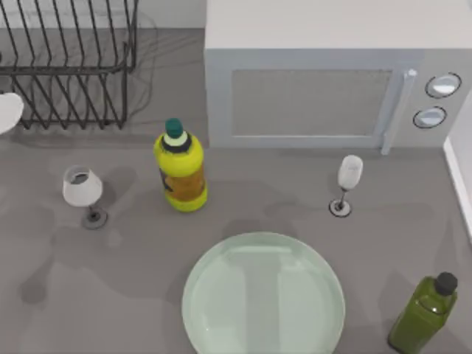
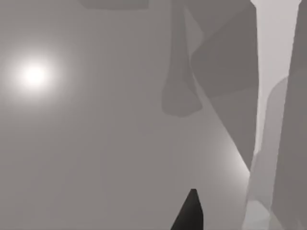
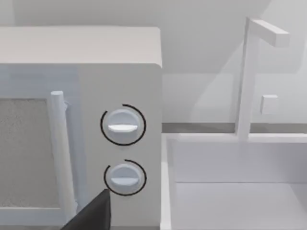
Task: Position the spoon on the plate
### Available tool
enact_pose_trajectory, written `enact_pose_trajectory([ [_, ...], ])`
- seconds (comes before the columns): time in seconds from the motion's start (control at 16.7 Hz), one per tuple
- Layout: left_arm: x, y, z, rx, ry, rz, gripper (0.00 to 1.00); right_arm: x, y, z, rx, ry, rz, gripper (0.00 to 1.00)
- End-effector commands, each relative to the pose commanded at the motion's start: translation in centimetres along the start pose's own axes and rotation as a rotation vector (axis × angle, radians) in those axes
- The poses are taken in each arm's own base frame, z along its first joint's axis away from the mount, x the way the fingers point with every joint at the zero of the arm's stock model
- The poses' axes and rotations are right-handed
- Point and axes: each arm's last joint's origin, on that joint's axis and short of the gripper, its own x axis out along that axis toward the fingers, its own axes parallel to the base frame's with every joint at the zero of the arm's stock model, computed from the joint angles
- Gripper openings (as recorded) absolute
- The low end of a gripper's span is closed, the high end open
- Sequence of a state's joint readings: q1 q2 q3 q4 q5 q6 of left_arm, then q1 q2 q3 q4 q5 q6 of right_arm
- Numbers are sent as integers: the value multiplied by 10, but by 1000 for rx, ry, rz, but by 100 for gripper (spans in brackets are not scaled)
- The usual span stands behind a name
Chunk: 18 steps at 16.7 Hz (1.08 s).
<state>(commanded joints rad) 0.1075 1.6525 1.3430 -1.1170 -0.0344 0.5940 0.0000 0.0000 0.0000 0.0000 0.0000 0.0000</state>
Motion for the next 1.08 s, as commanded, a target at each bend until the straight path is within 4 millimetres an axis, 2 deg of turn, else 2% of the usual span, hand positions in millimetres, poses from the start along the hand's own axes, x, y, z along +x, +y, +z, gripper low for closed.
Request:
enact_pose_trajectory([
  [0.24, -19, -46, 35, -291, -63, 20, 0, 0, 0, 0, 0, 0, 0, 100],
  [0.6, -35, -139, 69, -865, -94, -66, 0, 0, 0, 0, 0, 0, 0, 100],
  [0.78, -28, -190, 80, -1137, -35, -102, 0, 0, 0, 0, 0, 0, 0, 100],
  [1.08, -3, -267, 85, -1546, 84, -75, 0, 0, 0, 0, 0, 0, 0, 100],
])
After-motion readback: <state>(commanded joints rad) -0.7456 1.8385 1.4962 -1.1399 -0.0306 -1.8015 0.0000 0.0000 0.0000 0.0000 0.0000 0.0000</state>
